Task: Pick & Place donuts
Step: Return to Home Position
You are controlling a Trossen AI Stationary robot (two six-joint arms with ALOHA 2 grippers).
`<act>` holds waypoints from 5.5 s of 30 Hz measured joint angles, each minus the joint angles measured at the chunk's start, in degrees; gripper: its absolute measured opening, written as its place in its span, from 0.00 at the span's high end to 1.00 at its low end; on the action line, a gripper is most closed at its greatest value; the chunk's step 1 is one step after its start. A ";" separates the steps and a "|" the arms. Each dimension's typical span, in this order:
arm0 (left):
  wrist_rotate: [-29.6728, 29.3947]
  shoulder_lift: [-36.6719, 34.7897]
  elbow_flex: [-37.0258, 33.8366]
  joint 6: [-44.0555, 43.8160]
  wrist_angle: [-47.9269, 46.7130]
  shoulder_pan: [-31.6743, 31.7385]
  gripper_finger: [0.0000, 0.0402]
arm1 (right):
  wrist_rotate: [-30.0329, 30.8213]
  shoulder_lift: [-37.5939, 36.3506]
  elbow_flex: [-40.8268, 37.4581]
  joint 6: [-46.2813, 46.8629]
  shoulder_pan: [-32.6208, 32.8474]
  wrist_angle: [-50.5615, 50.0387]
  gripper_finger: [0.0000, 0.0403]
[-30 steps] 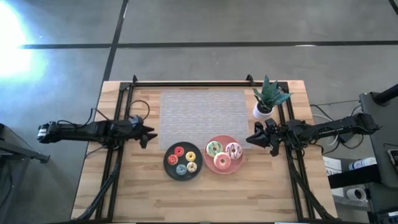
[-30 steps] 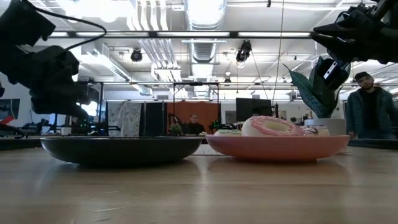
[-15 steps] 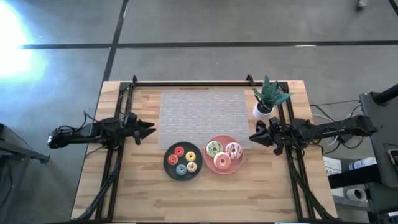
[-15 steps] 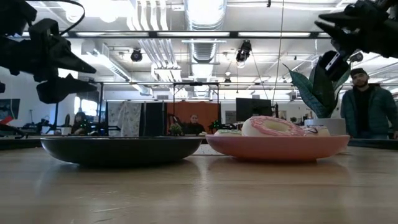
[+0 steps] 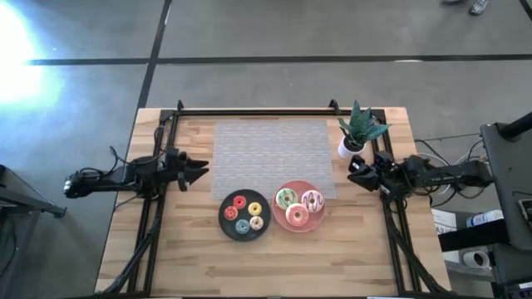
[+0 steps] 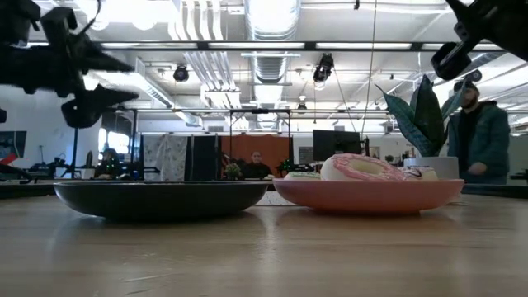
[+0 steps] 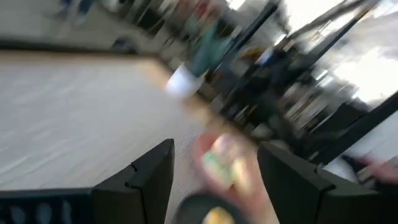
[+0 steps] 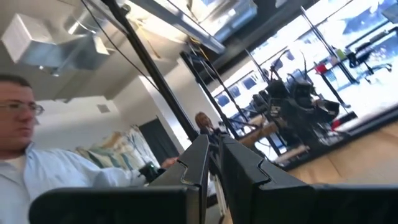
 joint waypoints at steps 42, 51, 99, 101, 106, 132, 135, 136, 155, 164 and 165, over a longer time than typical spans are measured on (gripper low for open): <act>0.24 0.06 -3.52 -0.06 11.68 -1.88 0.49 | 0.02 -10.22 0.02 0.02 -1.55 0.37 0.92; 0.26 0.08 -3.39 -0.04 11.55 -1.88 0.49 | 0.02 -10.22 0.02 0.02 -2.14 0.37 0.92; 0.20 0.56 -3.28 -0.04 11.84 -1.88 0.49 | -5.39 -10.24 -0.04 -47.53 0.02 -30.59 0.92; 0.20 0.58 -3.28 -0.04 11.85 -1.88 0.49 | -2.82 -10.22 -0.04 -47.57 0.02 -30.99 0.92; 0.20 0.58 -3.28 -0.04 11.86 -1.88 0.49 | 0.63 -10.22 -0.04 -47.38 0.00 -31.53 0.92; 0.20 0.58 -3.26 -0.04 11.87 -1.88 0.49 | 0.63 -10.22 -0.04 -47.41 -0.09 -31.50 0.92; 0.22 0.57 -3.26 -0.04 11.87 -1.88 0.49 | 0.63 -10.11 -0.04 -47.41 -0.09 -31.50 0.92; 0.22 0.23 -3.28 -0.04 11.89 -1.88 0.49 | 0.63 -10.05 -0.04 -47.41 -0.09 -31.50 0.92; 0.21 -0.03 -3.41 -0.04 11.85 -1.86 0.49 | 0.64 -10.02 -0.02 -47.41 -0.11 -31.47 0.92; 0.22 -0.05 -3.45 -0.02 11.92 -1.86 0.49 | 0.66 -10.02 -0.02 -47.41 -0.11 -31.47 0.92; 0.41 -0.05 -3.45 0.88 11.84 -1.86 0.49 | 0.66 -10.02 -0.02 -47.43 -0.11 -31.47 0.92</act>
